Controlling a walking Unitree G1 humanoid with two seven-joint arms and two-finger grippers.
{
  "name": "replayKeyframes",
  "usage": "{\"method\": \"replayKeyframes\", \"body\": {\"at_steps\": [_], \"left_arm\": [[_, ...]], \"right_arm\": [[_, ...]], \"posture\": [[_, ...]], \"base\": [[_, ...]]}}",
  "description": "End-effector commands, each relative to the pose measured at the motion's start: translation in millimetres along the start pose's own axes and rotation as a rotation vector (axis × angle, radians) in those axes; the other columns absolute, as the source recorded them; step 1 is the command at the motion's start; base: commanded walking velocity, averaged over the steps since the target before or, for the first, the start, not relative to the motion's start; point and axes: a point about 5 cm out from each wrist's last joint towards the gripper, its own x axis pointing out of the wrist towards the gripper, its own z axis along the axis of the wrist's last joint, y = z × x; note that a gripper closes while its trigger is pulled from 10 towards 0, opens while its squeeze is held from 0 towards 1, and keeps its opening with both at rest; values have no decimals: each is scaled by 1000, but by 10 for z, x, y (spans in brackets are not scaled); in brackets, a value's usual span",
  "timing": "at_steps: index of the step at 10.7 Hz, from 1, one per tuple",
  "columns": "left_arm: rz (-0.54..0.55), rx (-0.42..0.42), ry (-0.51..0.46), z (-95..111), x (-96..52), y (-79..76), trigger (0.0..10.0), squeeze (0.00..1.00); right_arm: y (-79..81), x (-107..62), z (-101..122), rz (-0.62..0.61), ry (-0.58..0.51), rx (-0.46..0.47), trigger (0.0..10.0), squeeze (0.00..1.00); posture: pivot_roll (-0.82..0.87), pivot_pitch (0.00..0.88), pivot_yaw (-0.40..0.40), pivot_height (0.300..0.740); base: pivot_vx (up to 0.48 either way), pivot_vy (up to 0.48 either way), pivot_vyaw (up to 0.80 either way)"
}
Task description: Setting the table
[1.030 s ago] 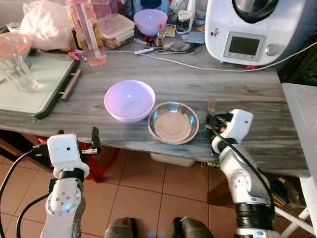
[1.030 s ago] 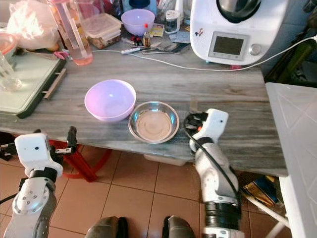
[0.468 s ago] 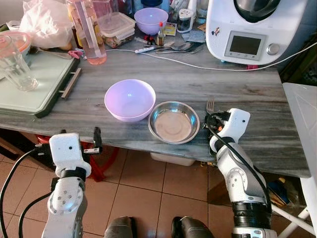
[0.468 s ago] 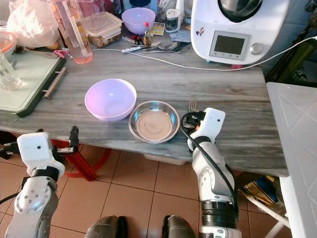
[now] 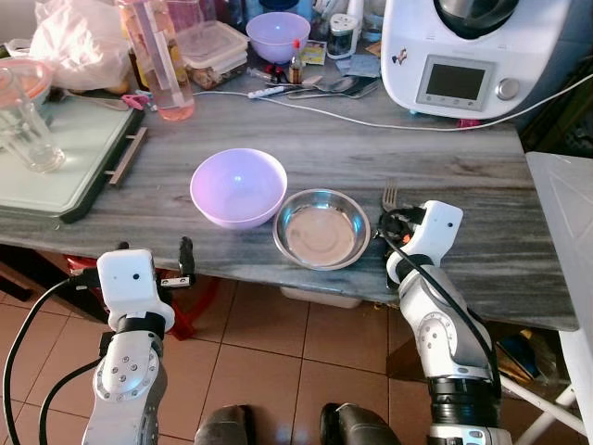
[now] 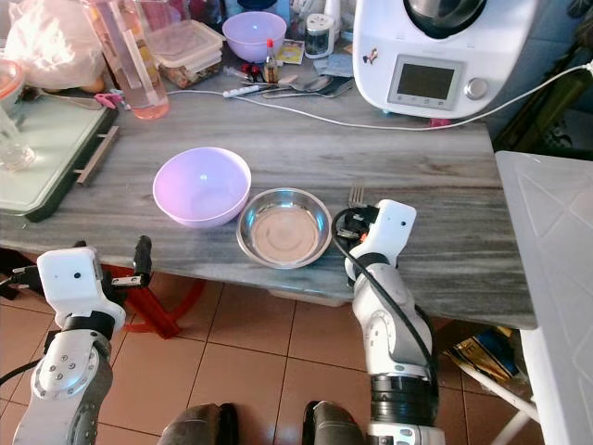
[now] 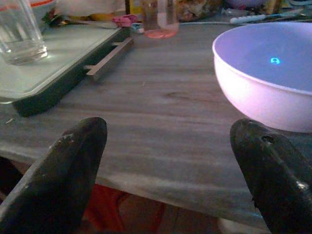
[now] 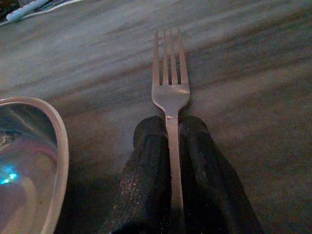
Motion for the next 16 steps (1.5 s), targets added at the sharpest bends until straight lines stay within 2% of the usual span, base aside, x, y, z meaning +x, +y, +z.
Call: {"method": "replayKeyframes", "body": {"at_steps": [1,5,8,9,13,16], "left_arm": [[-12,2,5,-4,-8,-11,10000,0],[-24,1,4,-4,1,-25,10000,0],[-32,1,1,3,10,-38,10000,0],[-36,-1,0,6,8,-49,10000,0],[-50,2,-3,7,13,-68,10000,0],[-60,4,-15,24,31,-88,10000,0]], "right_arm": [[63,-16,-153,21,72,1,10000,0],[105,-52,-182,49,93,-64,10000,0],[139,-40,-183,56,98,-71,10000,0],[104,-52,-197,44,104,-63,10000,1000],[8,-79,-154,15,91,-79,10000,1000],[-83,-90,-19,-3,23,-109,10000,961]], "posture": [[105,153,19,740],[104,151,18,740],[106,150,18,740],[105,150,18,740],[100,148,19,740],[96,137,17,740]], "base": [[0,0,0],[0,0,0],[0,0,0],[0,0,0],[0,0,0],[0,0,0]]}}
